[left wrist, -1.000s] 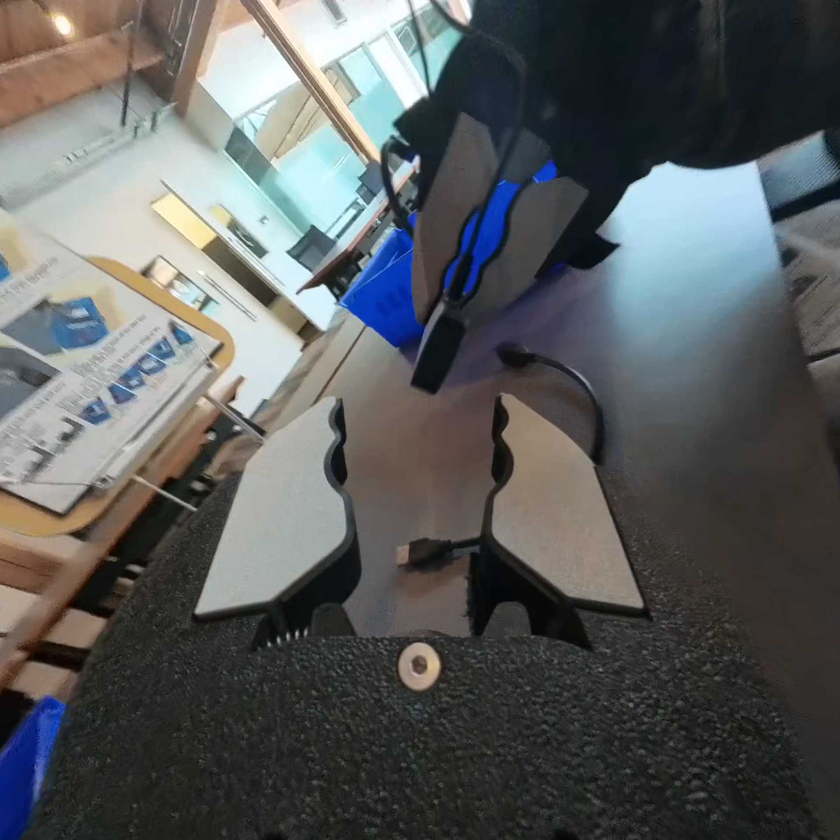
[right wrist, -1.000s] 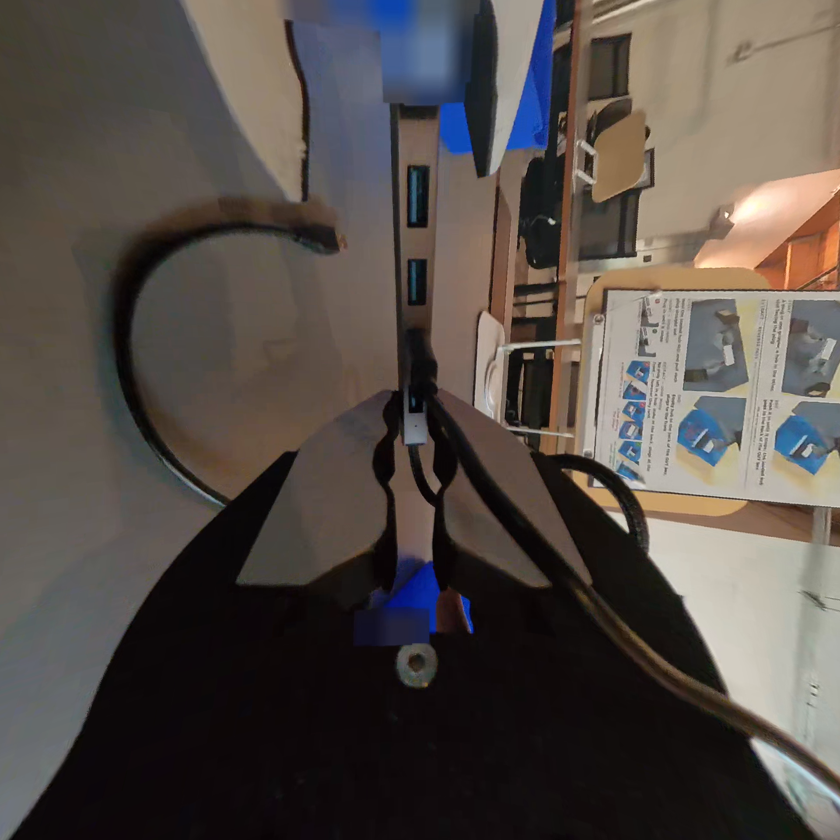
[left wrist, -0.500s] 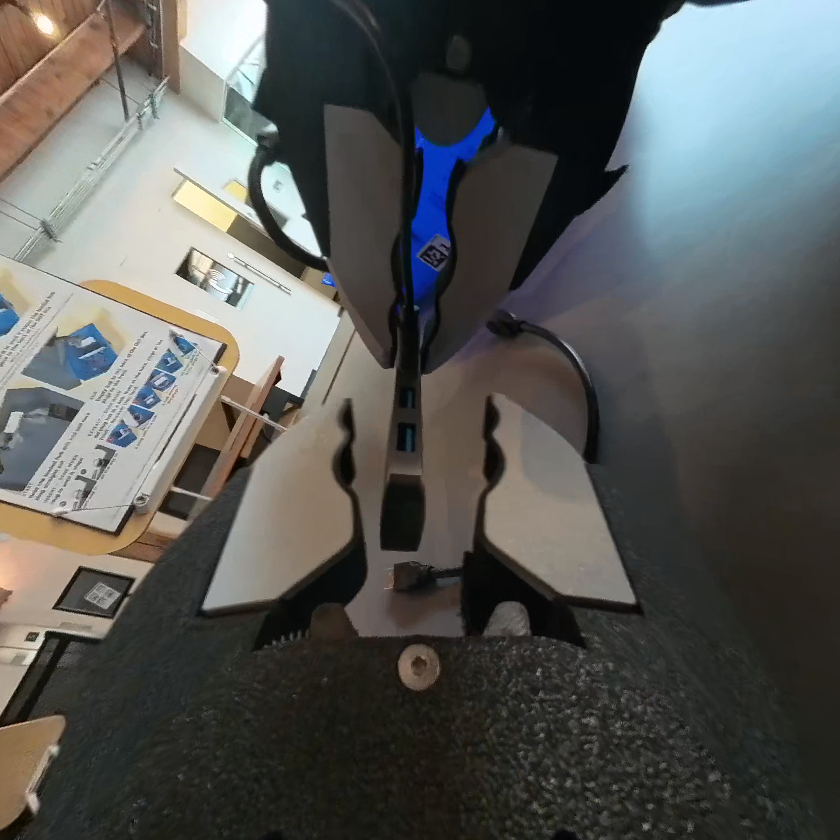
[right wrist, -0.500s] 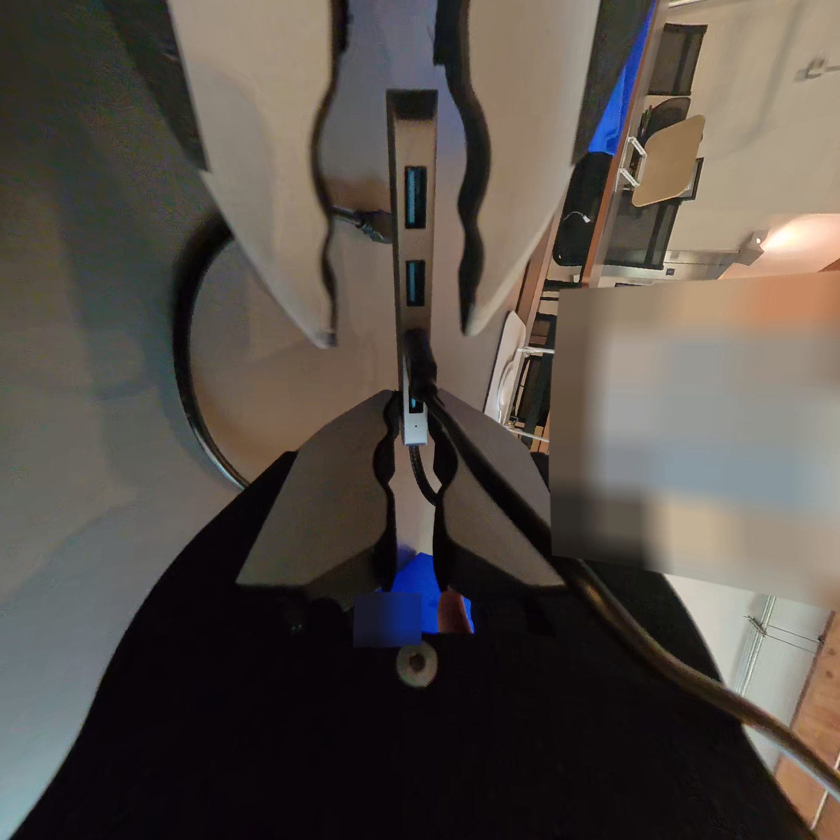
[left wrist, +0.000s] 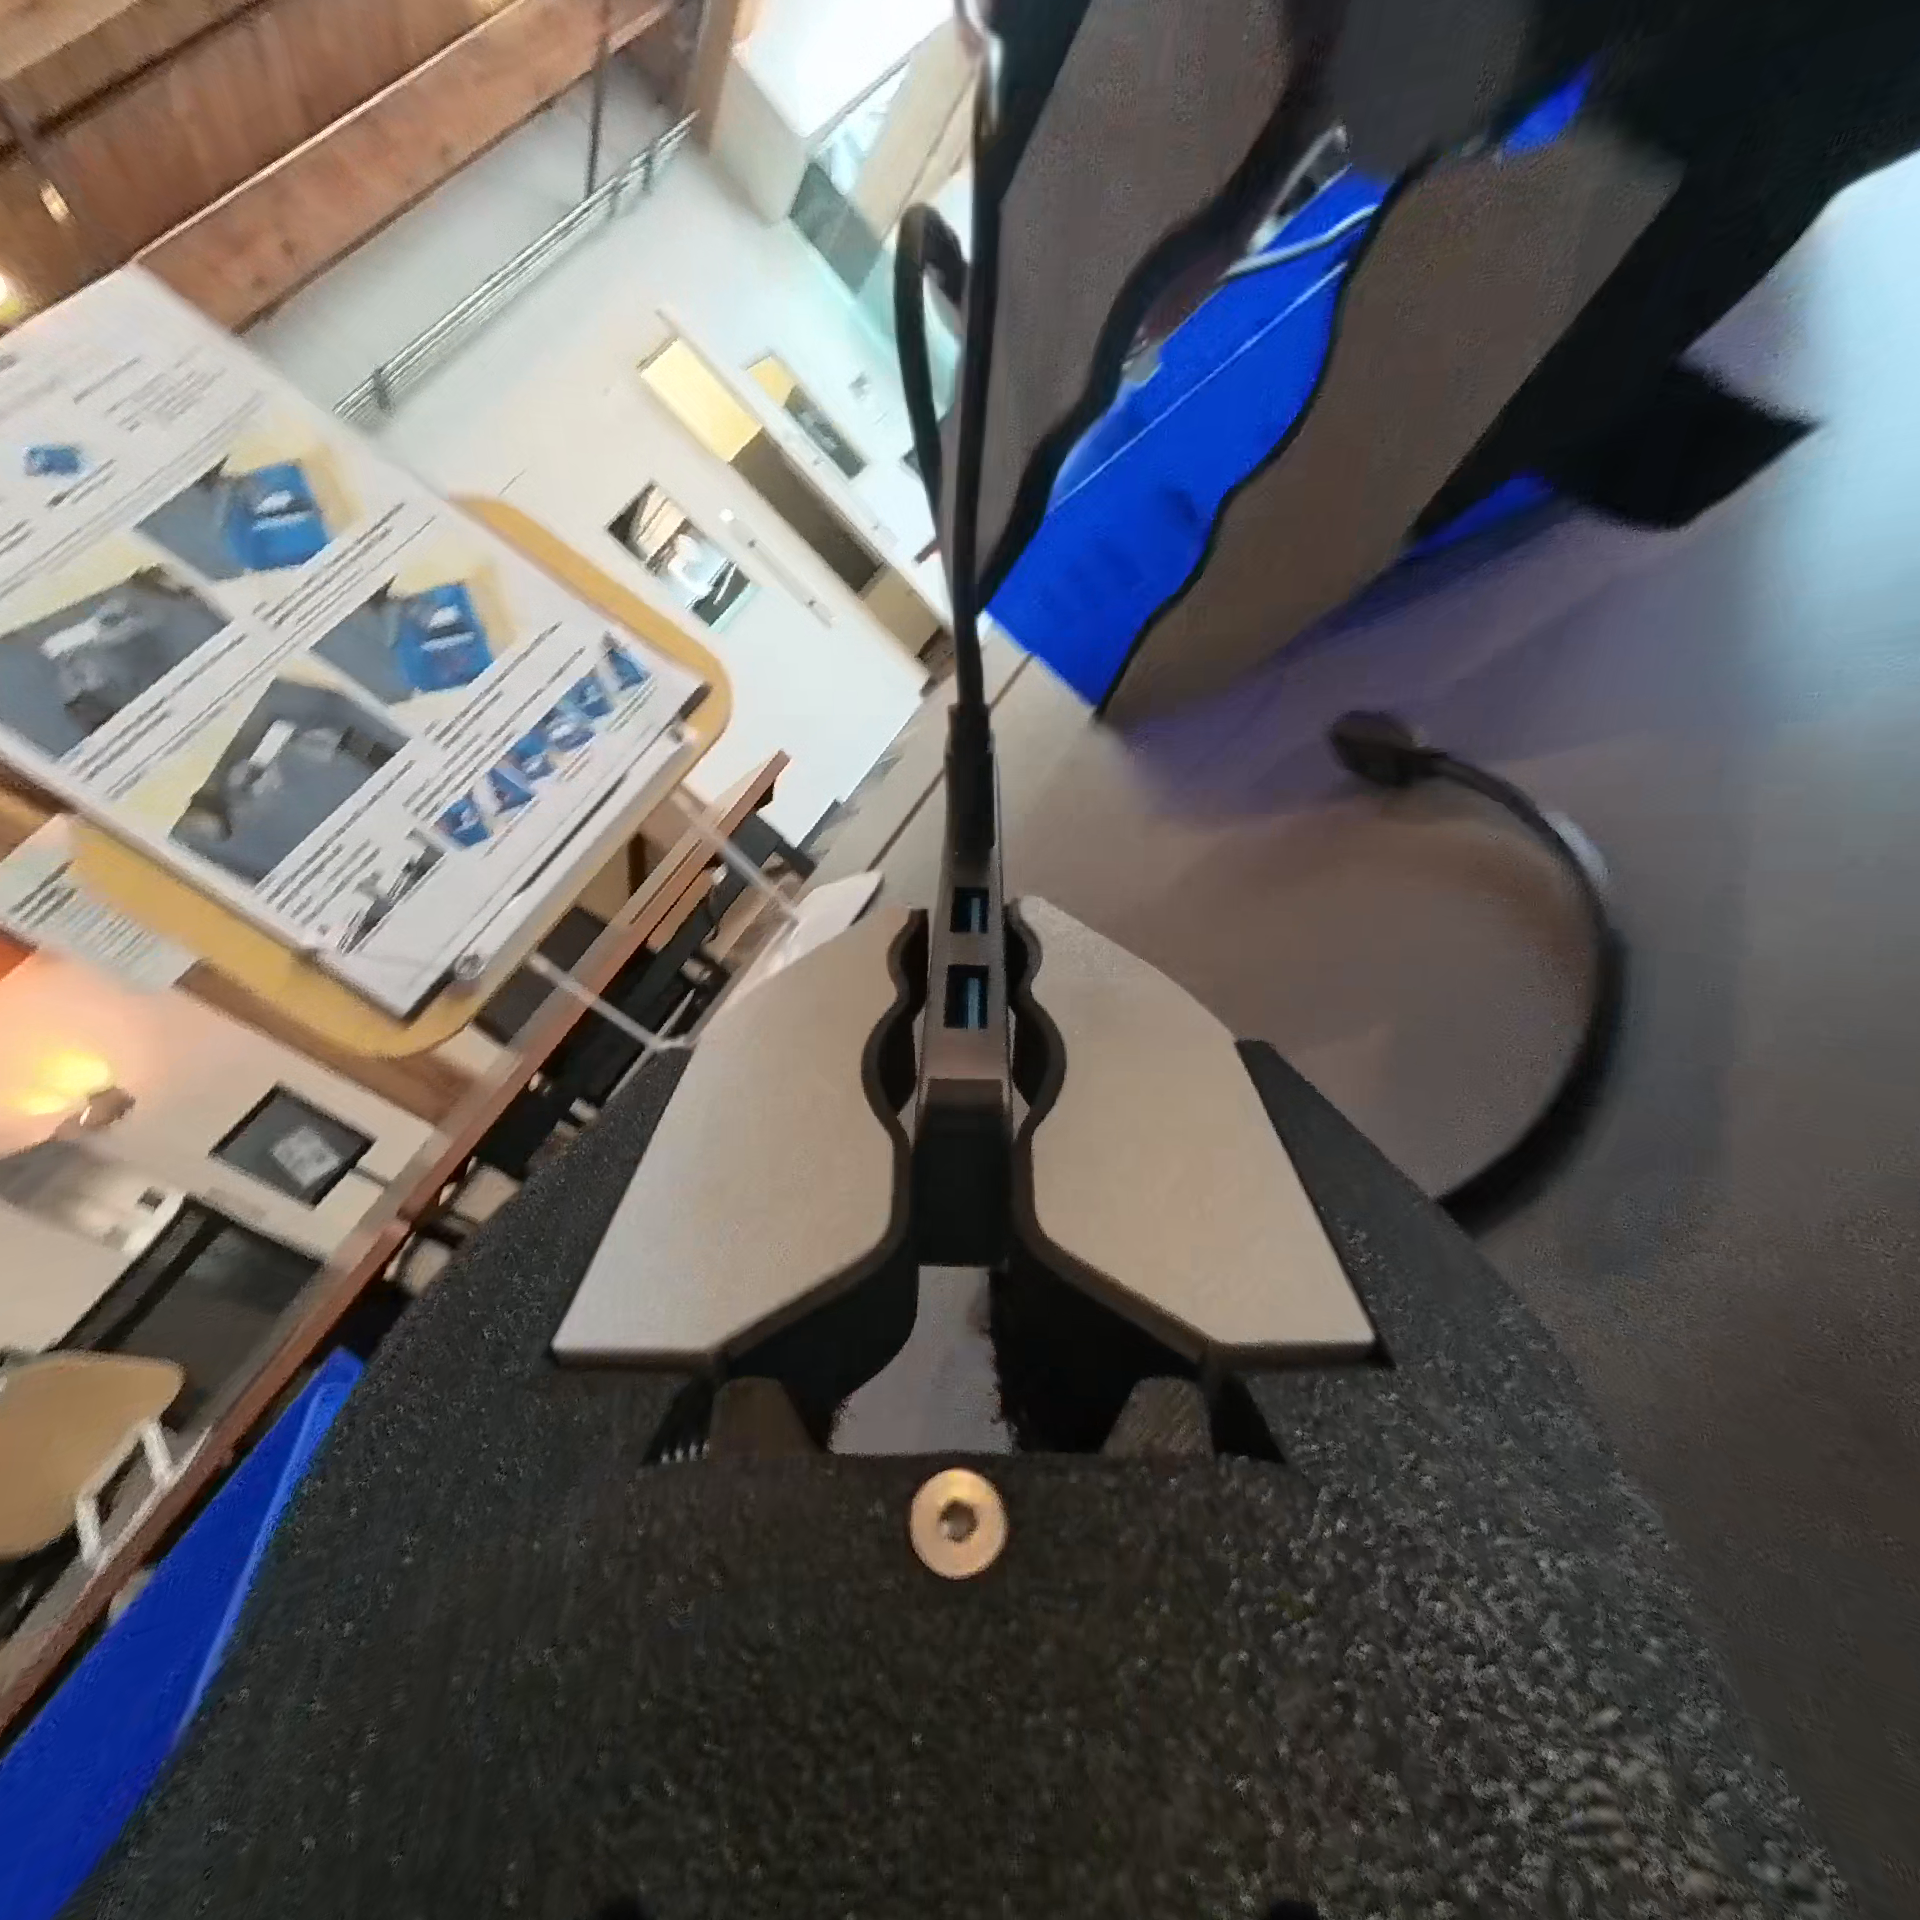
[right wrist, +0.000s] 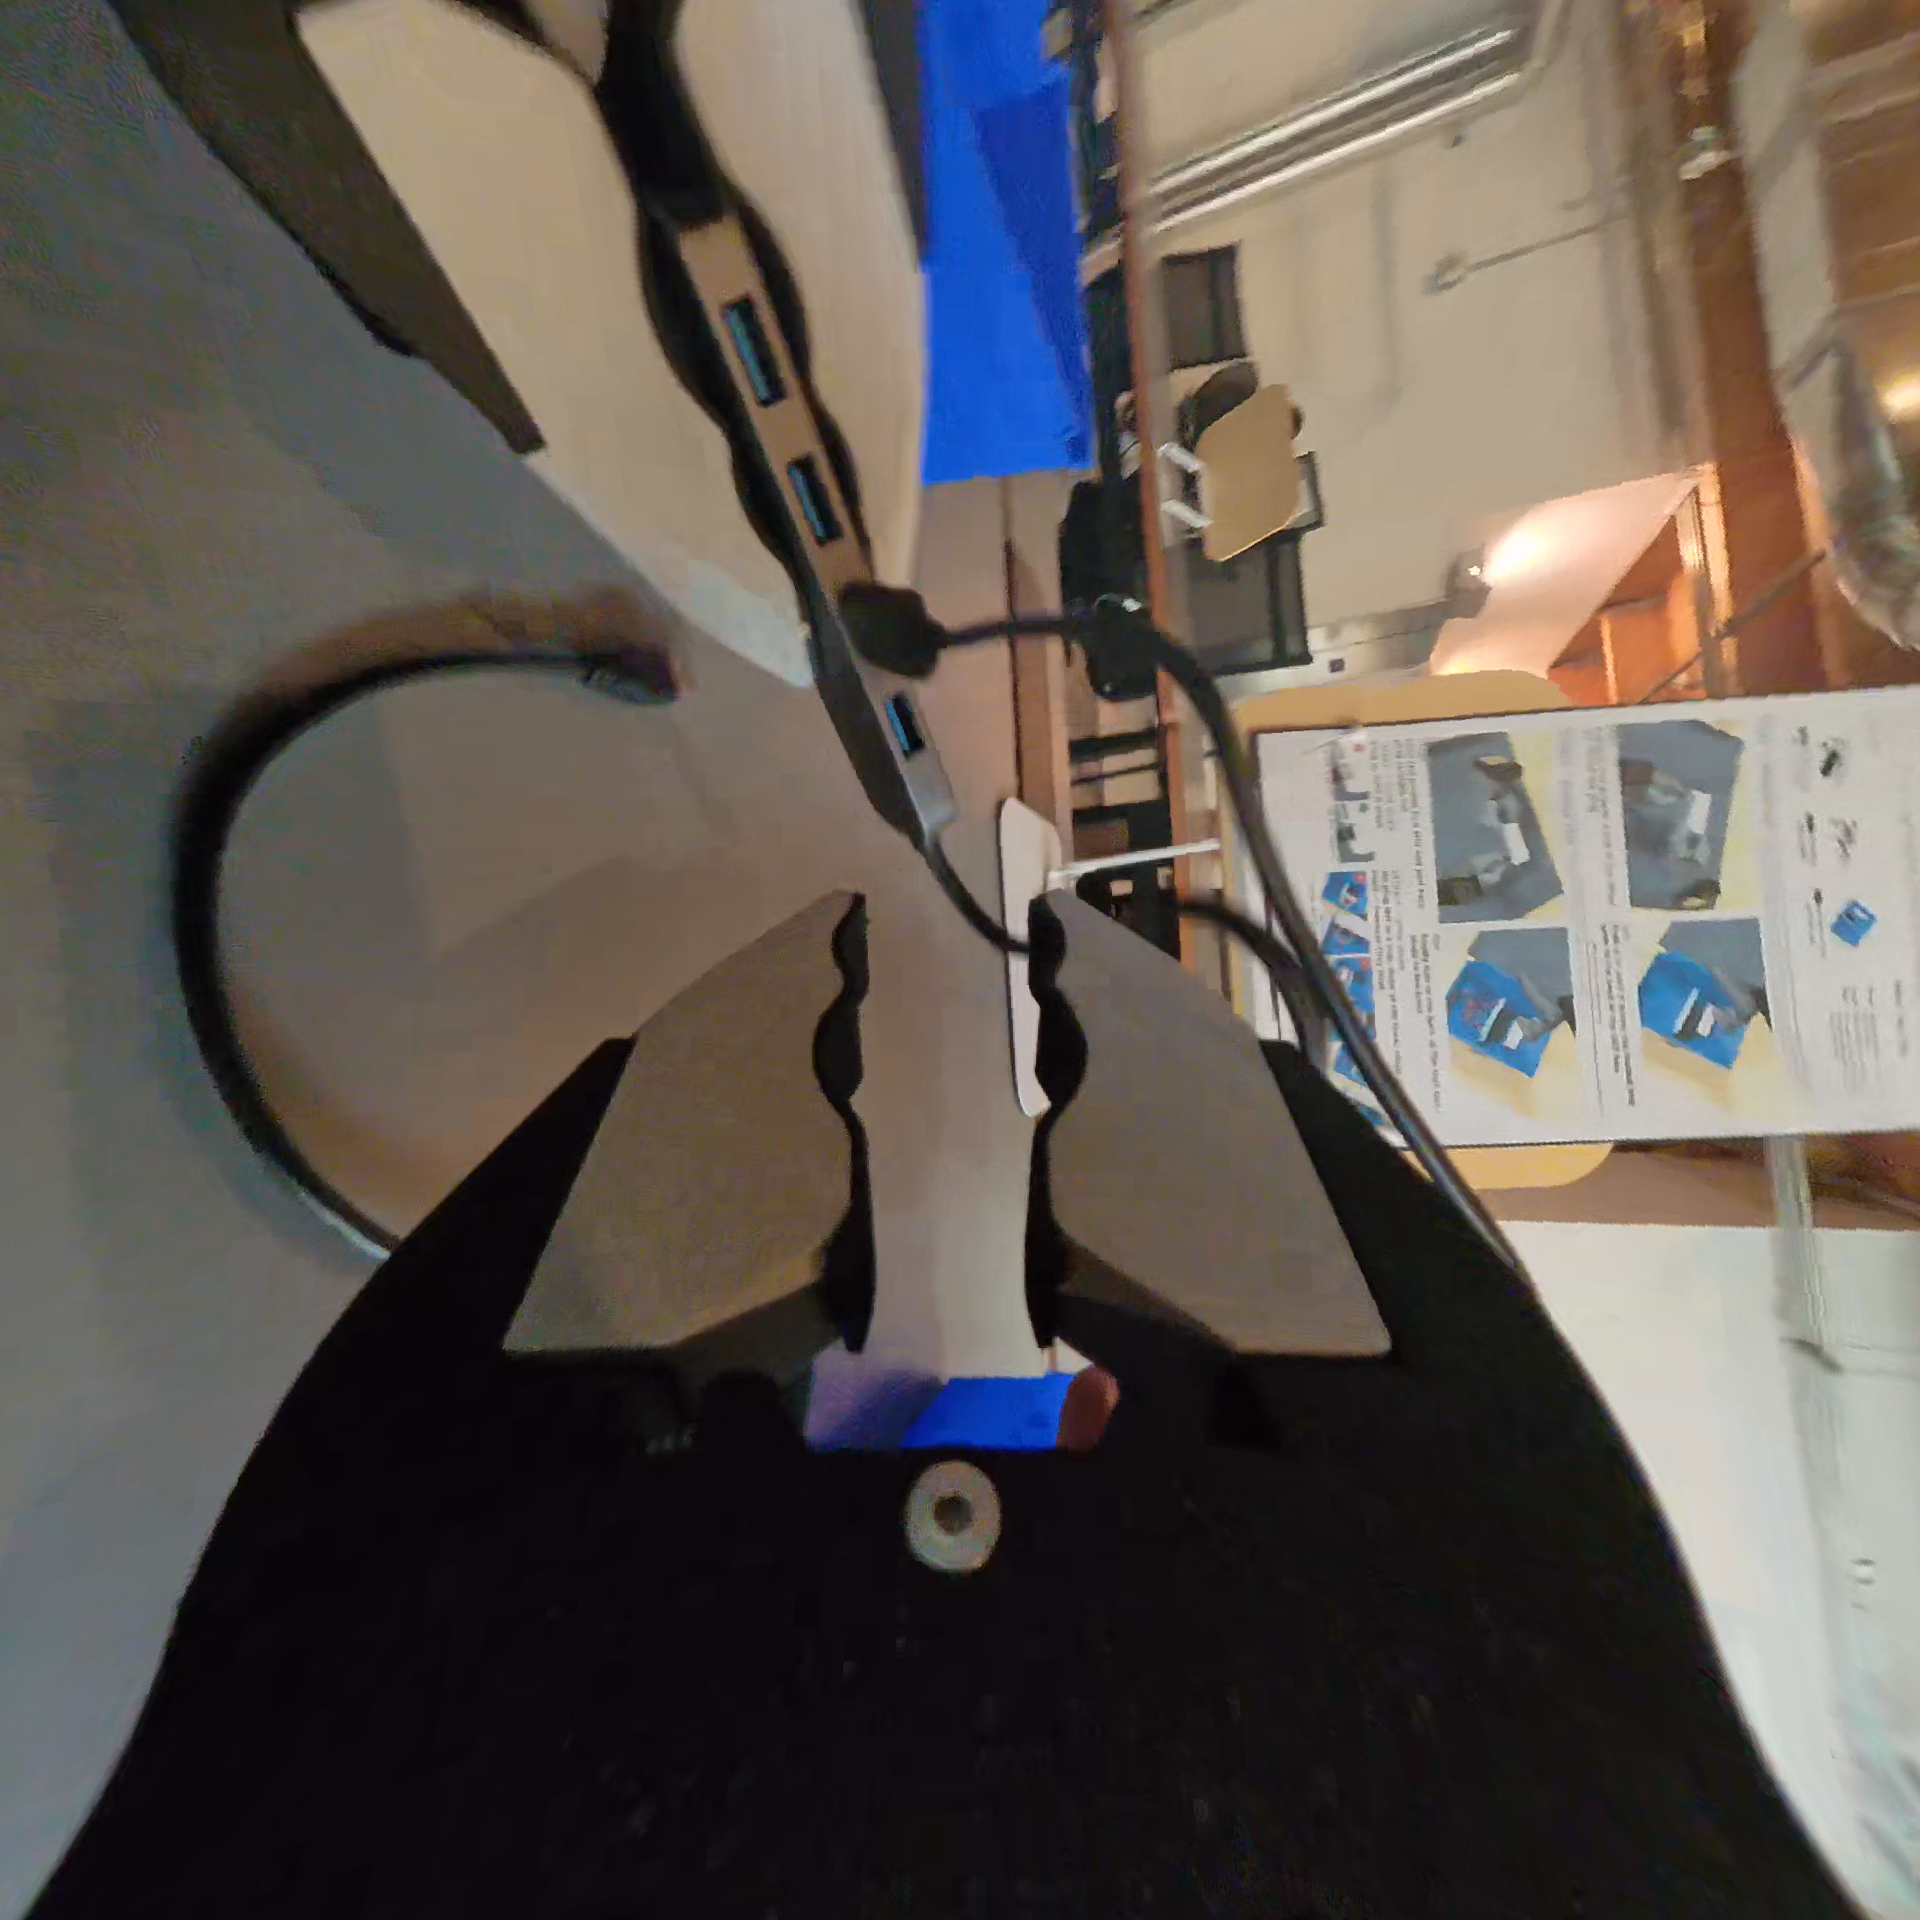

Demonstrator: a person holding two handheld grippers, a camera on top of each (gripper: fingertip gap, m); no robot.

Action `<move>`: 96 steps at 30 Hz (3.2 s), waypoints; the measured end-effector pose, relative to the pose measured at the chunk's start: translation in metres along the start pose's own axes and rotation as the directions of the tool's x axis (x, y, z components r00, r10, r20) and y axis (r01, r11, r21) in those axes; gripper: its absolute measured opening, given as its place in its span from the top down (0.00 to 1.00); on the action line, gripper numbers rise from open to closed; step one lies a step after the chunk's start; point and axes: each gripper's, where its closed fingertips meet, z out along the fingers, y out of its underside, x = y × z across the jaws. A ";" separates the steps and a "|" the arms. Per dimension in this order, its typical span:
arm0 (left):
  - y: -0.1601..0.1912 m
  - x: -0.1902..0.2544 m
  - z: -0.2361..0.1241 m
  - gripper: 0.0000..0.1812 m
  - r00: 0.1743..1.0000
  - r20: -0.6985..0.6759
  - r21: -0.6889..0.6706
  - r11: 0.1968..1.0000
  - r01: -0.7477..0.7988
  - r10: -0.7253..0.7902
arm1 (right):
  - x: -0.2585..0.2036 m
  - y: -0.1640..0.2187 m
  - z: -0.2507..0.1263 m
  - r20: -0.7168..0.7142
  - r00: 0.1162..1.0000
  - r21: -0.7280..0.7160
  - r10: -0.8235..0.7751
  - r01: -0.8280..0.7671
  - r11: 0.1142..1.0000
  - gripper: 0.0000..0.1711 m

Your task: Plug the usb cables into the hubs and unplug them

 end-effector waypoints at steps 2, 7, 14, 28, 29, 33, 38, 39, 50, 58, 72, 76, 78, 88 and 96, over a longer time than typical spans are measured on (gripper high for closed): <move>0.014 -0.021 -0.004 0.92 0.996 0.086 -0.035 0.999 0.036 -0.033 | 0.010 -0.005 -0.008 -0.013 0.995 0.075 0.094 -0.093 0.993 0.83; 0.043 -0.067 -0.021 0.92 0.956 0.273 -0.101 0.985 0.138 -0.106 | 0.000 -0.027 -0.024 0.251 0.876 0.211 0.412 -0.465 0.860 0.83; 0.066 -0.072 -0.022 0.92 0.943 0.326 -0.199 0.969 0.144 -0.073 | -0.067 -0.035 0.021 0.490 0.407 -0.154 0.771 -0.831 0.535 0.73; 0.074 -0.080 -0.027 0.92 0.923 0.346 -0.180 0.953 0.243 -0.170 | -0.094 -0.011 0.124 0.199 0.447 -0.480 0.872 -0.731 0.485 0.88; 0.075 -0.080 -0.027 0.92 0.921 0.348 -0.180 0.952 0.248 -0.174 | -0.095 -0.011 0.123 0.215 0.464 -0.473 0.859 -0.720 0.507 0.88; 0.075 -0.078 -0.027 0.92 0.927 0.332 -0.182 0.952 0.246 -0.176 | -0.092 -0.039 0.097 0.410 0.495 -0.281 0.766 -0.730 0.622 0.88; 0.060 -0.066 -0.021 0.92 0.951 0.255 -0.131 0.968 0.215 -0.177 | -0.031 -0.098 -0.003 0.774 0.242 0.078 0.585 -0.953 0.292 0.89; 0.053 -0.062 -0.019 0.92 0.957 0.233 -0.107 0.974 0.200 -0.171 | -0.018 -0.103 -0.025 0.823 0.227 0.130 0.521 -0.968 0.215 0.89; 0.012 -0.032 -0.010 0.92 0.989 0.135 0.001 0.998 0.059 -0.059 | 0.021 -0.111 -0.121 0.885 0.390 0.399 0.255 -0.917 0.017 0.89; 0.012 -0.025 -0.008 0.92 0.993 0.091 0.014 0.997 0.071 -0.072 | 0.004 -0.100 -0.089 0.798 0.424 0.294 0.428 -0.894 0.338 0.89; 0.026 0.011 0.008 0.93 0.906 0.019 -0.229 0.884 -0.407 0.423 | -0.073 -0.048 -0.015 0.583 0.426 -0.356 0.692 -0.632 0.689 0.90; 0.030 0.027 0.013 0.93 0.846 -0.019 -0.252 0.816 -0.520 0.533 | -0.084 -0.042 -0.004 0.577 0.408 -0.440 0.707 -0.574 0.690 0.90; 0.033 0.028 0.013 0.93 0.834 -0.024 -0.252 0.804 -0.539 0.551 | -0.085 -0.040 -0.003 0.581 0.393 -0.448 0.713 -0.577 0.683 0.90; 0.030 0.042 0.017 0.93 0.782 -0.059 -0.219 0.756 -0.616 0.620 | -0.090 -0.028 -0.006 0.602 0.386 -0.473 0.699 -0.533 0.701 0.90; 0.027 0.051 0.019 0.93 0.764 -0.068 -0.206 0.740 -0.640 0.642 | -0.090 -0.024 -0.004 0.614 0.401 -0.482 0.680 -0.492 0.725 0.91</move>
